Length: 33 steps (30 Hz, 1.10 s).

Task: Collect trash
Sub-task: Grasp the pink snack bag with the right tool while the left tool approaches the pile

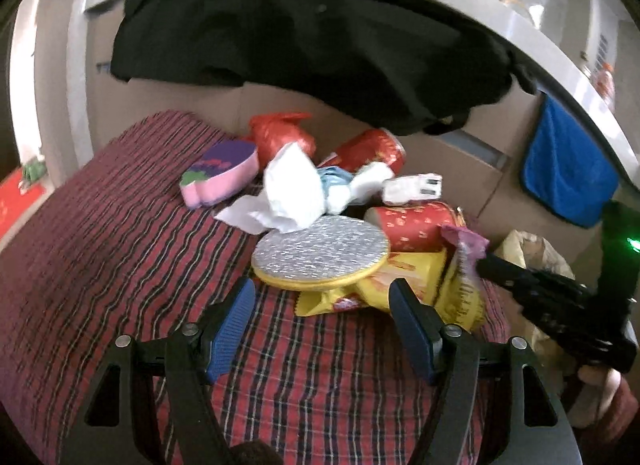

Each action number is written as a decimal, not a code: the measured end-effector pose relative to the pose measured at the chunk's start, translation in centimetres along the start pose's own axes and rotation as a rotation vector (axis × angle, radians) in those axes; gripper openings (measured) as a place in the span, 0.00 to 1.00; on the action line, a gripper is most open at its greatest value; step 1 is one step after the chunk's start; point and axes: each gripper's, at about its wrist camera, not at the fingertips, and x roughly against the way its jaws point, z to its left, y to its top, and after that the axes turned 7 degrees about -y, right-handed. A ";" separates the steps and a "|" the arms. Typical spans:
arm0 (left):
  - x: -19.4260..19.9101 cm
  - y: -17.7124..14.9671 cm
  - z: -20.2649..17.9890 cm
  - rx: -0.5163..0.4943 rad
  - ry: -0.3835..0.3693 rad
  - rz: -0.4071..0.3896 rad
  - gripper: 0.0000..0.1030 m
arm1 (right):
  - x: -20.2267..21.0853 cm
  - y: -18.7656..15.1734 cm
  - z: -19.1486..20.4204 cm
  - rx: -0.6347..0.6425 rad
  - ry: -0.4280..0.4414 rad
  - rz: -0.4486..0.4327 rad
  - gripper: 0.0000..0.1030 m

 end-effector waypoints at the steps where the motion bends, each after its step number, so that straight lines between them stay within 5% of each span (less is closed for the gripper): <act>1: -0.2 0.2 0.2 0.014 0.001 0.005 0.67 | 0.3 0.1 0.0 0.006 0.004 -0.004 0.06; 13: 0.2 -0.8 0.1 0.069 -0.057 0.054 0.54 | 4.4 1.2 -1.7 -0.022 0.086 -0.076 0.04; 15: 0.7 -1.0 0.0 0.068 -0.051 0.043 0.54 | 4.1 0.7 -1.8 -0.051 0.101 -0.052 0.09; 17: 1.4 -1.1 0.0 0.057 -0.036 0.025 0.54 | 3.6 -0.2 -2.1 -0.096 0.110 -0.023 0.35; 18: 1.8 -1.1 0.0 0.051 -0.029 0.015 0.54 | 3.4 -0.7 -2.1 -0.118 0.113 -0.015 0.39; 23: 2.6 -1.3 1.0 0.053 -0.002 -0.003 0.54 | 2.0 -2.1 -0.7 -0.183 0.138 0.023 0.40; 26: 2.6 -1.4 1.8 0.079 -0.004 -0.005 0.54 | -0.1 -1.4 1.5 -0.125 0.101 0.055 0.40; 31: 3.1 -1.9 2.4 0.108 -0.017 -0.014 0.54 | -3.4 0.4 5.0 0.065 -0.080 0.056 0.40; 33: 3.0 -2.0 2.3 0.120 -0.033 -0.004 0.54 | -3.6 0.9 5.1 0.086 -0.077 0.068 0.28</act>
